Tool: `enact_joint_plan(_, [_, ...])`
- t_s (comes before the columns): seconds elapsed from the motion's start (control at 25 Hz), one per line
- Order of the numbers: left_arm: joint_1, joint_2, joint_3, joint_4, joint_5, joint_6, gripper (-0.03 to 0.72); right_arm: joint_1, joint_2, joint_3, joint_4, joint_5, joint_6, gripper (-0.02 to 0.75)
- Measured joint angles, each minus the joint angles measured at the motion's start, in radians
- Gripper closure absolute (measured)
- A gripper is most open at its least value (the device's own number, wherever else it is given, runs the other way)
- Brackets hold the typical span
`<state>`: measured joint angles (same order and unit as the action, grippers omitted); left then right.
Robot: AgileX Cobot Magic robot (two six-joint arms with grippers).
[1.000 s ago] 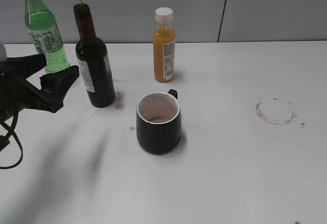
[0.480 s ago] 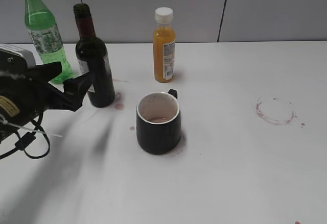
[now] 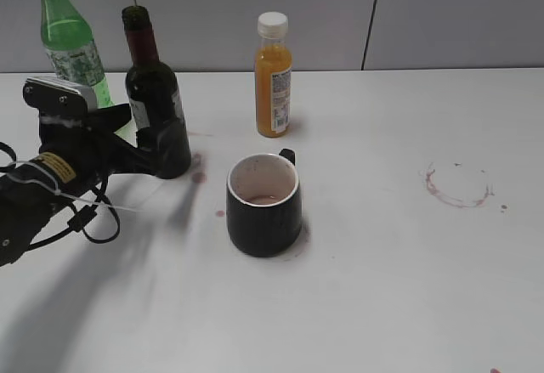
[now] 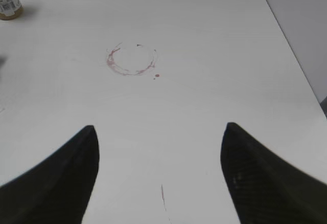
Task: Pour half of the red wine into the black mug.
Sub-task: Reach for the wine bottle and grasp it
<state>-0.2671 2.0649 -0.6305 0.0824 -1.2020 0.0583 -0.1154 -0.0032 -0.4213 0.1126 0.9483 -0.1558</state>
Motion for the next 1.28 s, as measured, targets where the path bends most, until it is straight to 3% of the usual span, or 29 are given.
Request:
enact_joint_plan(0.84, [0.000, 0.145, -0.228, 0.020, 0.002, -0.050, -0.004, 0.000, 0.000, 0.000, 0.000, 0.000, 0.000, 0.173])
enact_joint_plan(1.28, [0.000, 0.177, -0.243, 0.020, 0.005, -0.058, 0.007, 0.000, 0.000, 0.000, 0.000, 0.000, -0.001, 0.174])
